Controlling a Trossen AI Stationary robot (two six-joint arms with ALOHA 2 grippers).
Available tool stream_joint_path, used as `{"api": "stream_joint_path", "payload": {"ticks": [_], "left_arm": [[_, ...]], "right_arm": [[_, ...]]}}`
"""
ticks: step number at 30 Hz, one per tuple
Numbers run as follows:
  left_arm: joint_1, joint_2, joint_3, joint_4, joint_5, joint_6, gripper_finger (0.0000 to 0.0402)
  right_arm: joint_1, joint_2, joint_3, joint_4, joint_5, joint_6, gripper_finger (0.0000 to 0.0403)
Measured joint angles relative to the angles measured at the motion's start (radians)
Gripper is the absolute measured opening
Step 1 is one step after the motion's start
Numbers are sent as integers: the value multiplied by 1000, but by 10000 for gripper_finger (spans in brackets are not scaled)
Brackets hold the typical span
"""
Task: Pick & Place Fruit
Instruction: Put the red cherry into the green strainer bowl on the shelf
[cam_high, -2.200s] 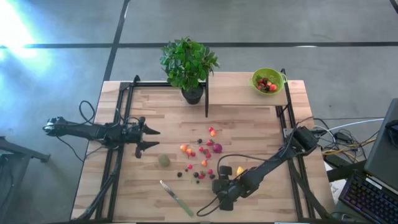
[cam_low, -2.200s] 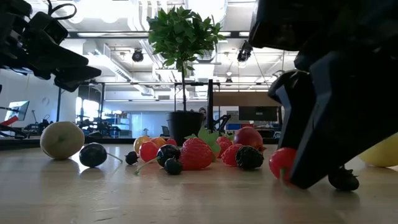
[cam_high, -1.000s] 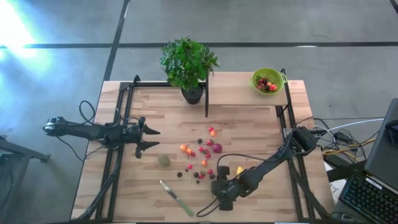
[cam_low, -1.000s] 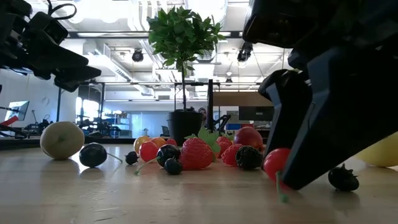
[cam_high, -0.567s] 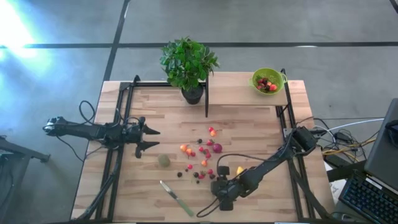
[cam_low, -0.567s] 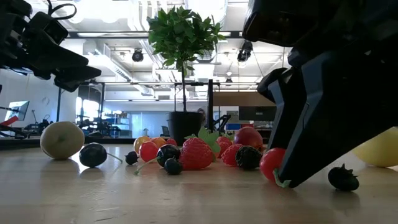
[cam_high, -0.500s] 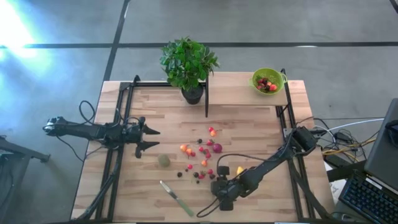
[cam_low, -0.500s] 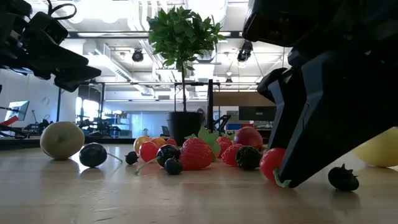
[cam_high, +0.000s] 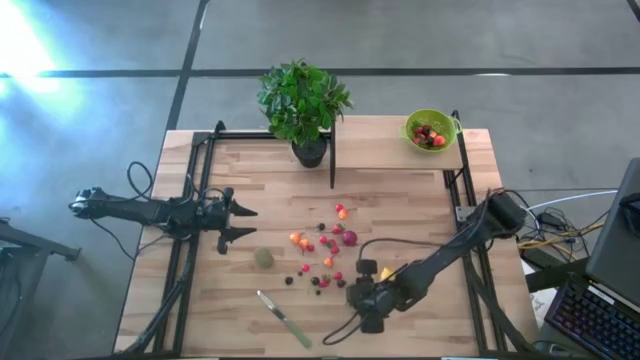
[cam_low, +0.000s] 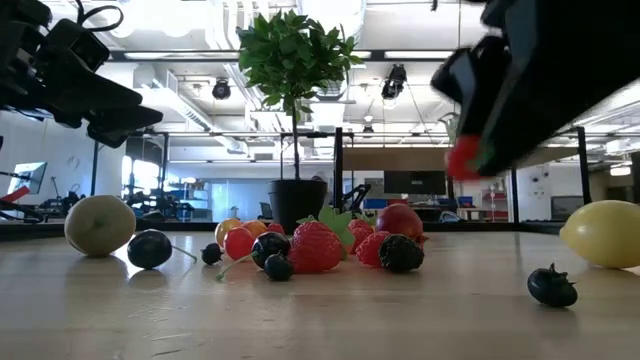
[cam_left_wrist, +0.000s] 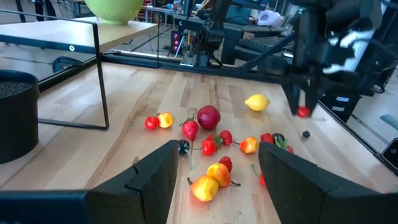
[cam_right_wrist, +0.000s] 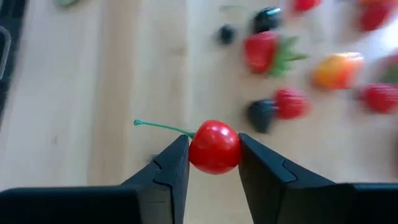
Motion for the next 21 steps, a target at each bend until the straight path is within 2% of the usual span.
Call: {"api": "stream_joint_path", "payload": {"ticks": [4, 11, 15, 21], "left_arm": [[0, 0, 0, 0, 0, 0, 229], [0, 0, 0, 0, 0, 0, 229], [0, 1, 0, 0, 0, 0, 229], [0, 1, 0, 0, 0, 0, 229]], "right_arm": [[-13, -91, 0, -154, 76, -5, 124], [-100, -280, -1, -411, 176, -1, 106], [-197, -388, -2, -519, 210, -5, 116], [-409, -543, -2, -594, 212, -68, 120]]}}
